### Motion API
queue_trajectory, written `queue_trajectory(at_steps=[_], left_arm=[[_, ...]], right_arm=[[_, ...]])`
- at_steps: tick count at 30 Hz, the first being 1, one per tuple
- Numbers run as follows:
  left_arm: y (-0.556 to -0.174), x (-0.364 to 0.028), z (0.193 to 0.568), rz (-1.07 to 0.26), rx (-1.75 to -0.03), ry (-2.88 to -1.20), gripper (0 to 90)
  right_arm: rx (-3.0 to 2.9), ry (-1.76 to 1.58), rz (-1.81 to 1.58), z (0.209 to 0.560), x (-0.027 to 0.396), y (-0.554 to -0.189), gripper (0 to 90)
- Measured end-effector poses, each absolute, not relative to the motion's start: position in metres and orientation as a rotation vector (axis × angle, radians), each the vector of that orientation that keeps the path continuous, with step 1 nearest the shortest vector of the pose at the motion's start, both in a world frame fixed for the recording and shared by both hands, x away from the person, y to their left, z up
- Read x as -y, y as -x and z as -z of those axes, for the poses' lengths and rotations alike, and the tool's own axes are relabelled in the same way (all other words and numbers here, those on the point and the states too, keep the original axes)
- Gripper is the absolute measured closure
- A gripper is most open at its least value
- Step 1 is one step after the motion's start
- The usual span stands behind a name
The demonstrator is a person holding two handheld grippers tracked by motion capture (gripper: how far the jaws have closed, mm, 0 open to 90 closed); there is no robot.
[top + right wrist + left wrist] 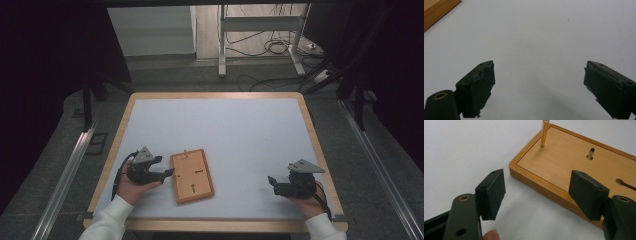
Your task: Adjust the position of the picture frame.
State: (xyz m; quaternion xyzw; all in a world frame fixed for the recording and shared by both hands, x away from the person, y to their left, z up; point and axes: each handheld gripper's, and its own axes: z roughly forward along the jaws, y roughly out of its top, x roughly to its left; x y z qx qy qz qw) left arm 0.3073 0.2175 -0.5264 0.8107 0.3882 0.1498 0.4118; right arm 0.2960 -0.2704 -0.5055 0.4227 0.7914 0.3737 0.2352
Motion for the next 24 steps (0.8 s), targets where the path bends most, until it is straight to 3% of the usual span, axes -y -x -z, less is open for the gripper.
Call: queue_trajectory(at_steps=[24], left_arm=[[-0.3112,-0.2220,0.5271,-0.397,-0.987,-2.055,29.2]], right_arm=[[-2.172,-1.172,-1.001,0.5090,0.2720,-0.2931,10.3]])
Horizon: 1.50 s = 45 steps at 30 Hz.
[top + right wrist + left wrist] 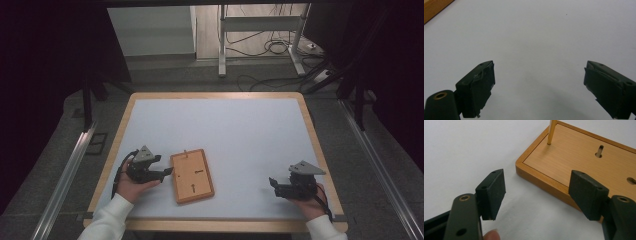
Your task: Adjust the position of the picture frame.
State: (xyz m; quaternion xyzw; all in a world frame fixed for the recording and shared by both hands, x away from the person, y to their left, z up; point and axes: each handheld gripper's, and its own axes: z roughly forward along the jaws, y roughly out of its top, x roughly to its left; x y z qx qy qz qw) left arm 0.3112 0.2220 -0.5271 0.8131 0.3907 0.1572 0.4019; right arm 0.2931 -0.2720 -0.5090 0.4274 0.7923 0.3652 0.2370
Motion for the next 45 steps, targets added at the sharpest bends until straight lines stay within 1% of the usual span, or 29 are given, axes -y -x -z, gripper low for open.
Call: queue_trajectory(at_steps=[12,25,28,36,45], left_arm=[[-0.313,-0.221,0.523,-0.398,-0.987,-2.039,29.5],[-0.325,-0.215,0.514,-0.391,-0.961,-2.047,30.1],[-0.330,-0.214,0.511,-0.359,-0.945,-2.062,29.5],[-0.337,-0.211,0.510,-0.341,-0.927,-2.058,28.8],[-0.349,-0.194,0.512,-0.325,-0.873,-2.103,29.1]], right_arm=[[-2.177,-1.174,-0.977,0.511,0.272,-0.294,10.8],[-2.184,-1.174,-0.968,0.512,0.271,-0.294,11.0],[-2.182,-1.176,-0.970,0.511,0.270,-0.294,11.0],[-2.184,-1.177,-0.967,0.512,0.270,-0.293,11.0],[-2.190,-1.175,-0.958,0.513,0.270,-0.294,11.1]])
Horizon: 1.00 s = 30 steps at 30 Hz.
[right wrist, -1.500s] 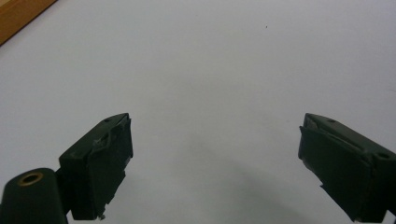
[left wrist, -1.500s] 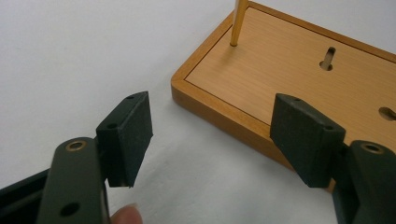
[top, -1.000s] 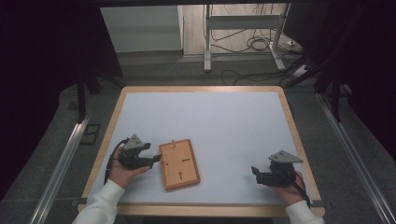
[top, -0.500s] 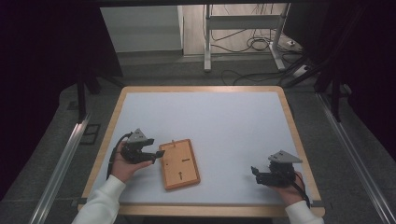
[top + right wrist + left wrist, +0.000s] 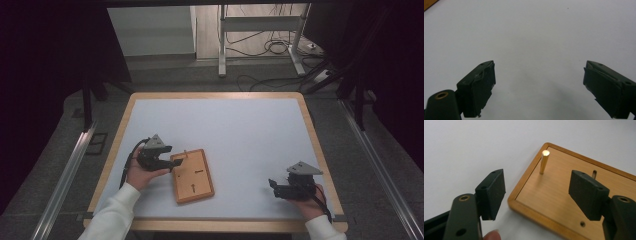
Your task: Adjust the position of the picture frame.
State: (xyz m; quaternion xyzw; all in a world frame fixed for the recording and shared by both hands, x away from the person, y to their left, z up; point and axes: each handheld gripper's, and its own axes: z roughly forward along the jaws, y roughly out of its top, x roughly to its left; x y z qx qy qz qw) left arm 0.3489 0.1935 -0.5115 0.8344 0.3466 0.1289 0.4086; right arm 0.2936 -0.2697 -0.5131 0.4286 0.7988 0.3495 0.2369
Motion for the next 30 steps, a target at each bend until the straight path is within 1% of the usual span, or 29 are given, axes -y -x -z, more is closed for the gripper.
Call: queue_trajectory(at_steps=[8,12,16,18,23,25,26,27,30], left_arm=[[-0.361,-0.177,0.516,-0.327,-0.870,-2.124,32.3],[-0.365,-0.174,0.519,-0.346,-0.869,-2.130,37.1],[-0.367,-0.170,0.519,-0.357,-0.849,-2.132,44.3],[-0.369,-0.169,0.520,-0.345,-0.845,-2.123,49.4],[-0.372,-0.166,0.522,-0.335,-0.831,-2.135,56.9],[-0.373,-0.165,0.523,-0.327,-0.823,-2.136,62.0],[-0.373,-0.165,0.523,-0.323,-0.819,-2.140,67.4],[-0.374,-0.164,0.523,-0.320,-0.817,-2.141,67.4],[-0.375,-0.163,0.524,-0.308,-0.816,-2.143,76.9]], right_arm=[[-2.191,-1.178,-0.949,0.514,0.270,-0.294,11.0],[-2.190,-1.178,-0.950,0.514,0.270,-0.294,11.0],[-2.190,-1.177,-0.956,0.512,0.270,-0.293,11.0],[-2.190,-1.177,-0.954,0.512,0.270,-0.293,11.0],[-2.186,-1.183,-0.954,0.512,0.271,-0.293,11.1],[-2.184,-1.185,-0.956,0.512,0.271,-0.294,11.0],[-2.184,-1.189,-0.957,0.511,0.271,-0.295,11.0],[-2.184,-1.189,-0.957,0.511,0.271,-0.295,11.0],[-2.186,-1.190,-0.959,0.511,0.271,-0.295,11.0]])
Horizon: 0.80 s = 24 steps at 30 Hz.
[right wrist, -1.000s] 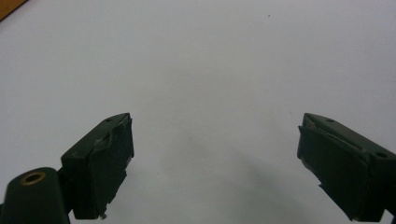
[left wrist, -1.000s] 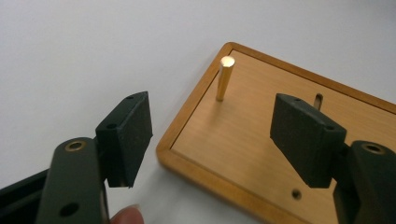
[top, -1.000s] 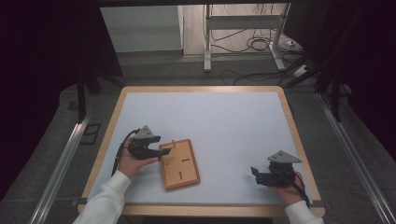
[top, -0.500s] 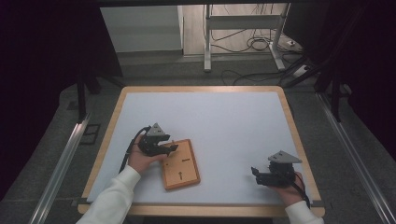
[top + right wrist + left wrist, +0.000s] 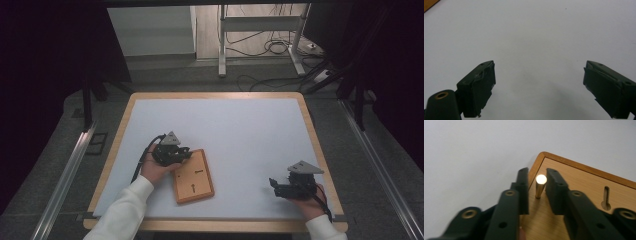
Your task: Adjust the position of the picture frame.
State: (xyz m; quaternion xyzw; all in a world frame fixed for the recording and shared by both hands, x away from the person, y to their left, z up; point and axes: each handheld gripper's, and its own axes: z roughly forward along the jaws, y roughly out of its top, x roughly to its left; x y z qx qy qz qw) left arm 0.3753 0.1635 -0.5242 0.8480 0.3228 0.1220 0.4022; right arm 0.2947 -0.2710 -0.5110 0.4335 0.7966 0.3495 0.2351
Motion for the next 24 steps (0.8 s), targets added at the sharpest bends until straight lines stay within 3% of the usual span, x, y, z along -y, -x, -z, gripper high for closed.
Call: queue_trajectory(at_steps=[2,24], left_arm=[[-0.376,-0.164,0.524,-0.298,-0.816,-2.137,82.4],[-0.372,-0.152,0.513,-0.256,-0.849,-2.099,83.3]], right_arm=[[-2.187,-1.188,-0.959,0.511,0.271,-0.294,11.0],[-2.188,-1.196,-0.975,0.510,0.270,-0.295,11.0]])
